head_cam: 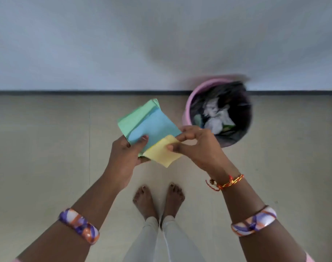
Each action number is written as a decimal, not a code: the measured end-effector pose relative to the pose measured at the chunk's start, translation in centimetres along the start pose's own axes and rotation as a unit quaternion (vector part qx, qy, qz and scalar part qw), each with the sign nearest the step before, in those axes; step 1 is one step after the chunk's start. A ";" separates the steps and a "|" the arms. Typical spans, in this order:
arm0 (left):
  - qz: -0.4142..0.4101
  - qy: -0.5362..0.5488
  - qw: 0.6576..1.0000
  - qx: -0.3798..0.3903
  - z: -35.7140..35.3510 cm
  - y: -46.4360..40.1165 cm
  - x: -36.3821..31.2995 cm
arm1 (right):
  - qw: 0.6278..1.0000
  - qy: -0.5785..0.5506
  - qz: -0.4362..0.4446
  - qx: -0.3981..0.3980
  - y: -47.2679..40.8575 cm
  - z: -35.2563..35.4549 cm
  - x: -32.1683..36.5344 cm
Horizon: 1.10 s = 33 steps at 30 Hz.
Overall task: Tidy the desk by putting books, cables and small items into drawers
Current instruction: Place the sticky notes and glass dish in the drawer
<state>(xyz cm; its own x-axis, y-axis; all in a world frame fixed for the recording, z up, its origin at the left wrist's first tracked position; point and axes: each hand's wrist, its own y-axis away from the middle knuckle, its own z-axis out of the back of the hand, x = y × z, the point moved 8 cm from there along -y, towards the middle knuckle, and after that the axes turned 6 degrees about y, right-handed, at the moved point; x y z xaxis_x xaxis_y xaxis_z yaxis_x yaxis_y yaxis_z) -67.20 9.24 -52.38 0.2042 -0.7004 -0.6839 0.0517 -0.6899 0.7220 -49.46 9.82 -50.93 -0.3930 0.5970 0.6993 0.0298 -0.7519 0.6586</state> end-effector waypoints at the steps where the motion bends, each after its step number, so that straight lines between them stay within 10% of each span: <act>1: -0.021 -0.043 0.998 0.030 -1.8 1.8 -2.5 | 0.998 -0.009 0.017 -0.054 1.8 2.9 2.4; 11: -0.089 -0.180 0.901 0.385 -21.5 22.7 -19.2 | 0.910 -0.235 0.137 -0.315 24.1 21.5 15.4; 17: -0.157 -0.246 0.820 0.493 -35.3 33.1 -21.8 | 0.844 -0.262 0.167 -0.438 38.6 30.5 13.2; 23: -0.247 -0.300 0.702 0.597 -51.1 44.3 -19.1 | 0.698 -0.337 0.149 -0.614 52.3 42.5 4.4; 29: -0.270 -0.409 0.633 0.600 -60.4 46.3 -11.9 | 0.652 -0.050 -0.153 -0.741 59.0 50.2 -5.7; 33: -0.166 -0.521 0.562 0.621 -61.1 43.2 -5.7 | 0.649 -0.046 -0.038 -0.758 57.3 47.5 -6.8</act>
<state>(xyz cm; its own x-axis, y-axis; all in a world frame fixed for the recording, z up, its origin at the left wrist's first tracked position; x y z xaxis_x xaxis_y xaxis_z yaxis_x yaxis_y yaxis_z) -6.37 -5.45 -10.89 -0.3311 0.2236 -0.9167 -0.9361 0.0442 0.3489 -1.46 -24.04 -4.80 -0.2816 0.6106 0.7402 -0.9531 -0.0885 -0.2895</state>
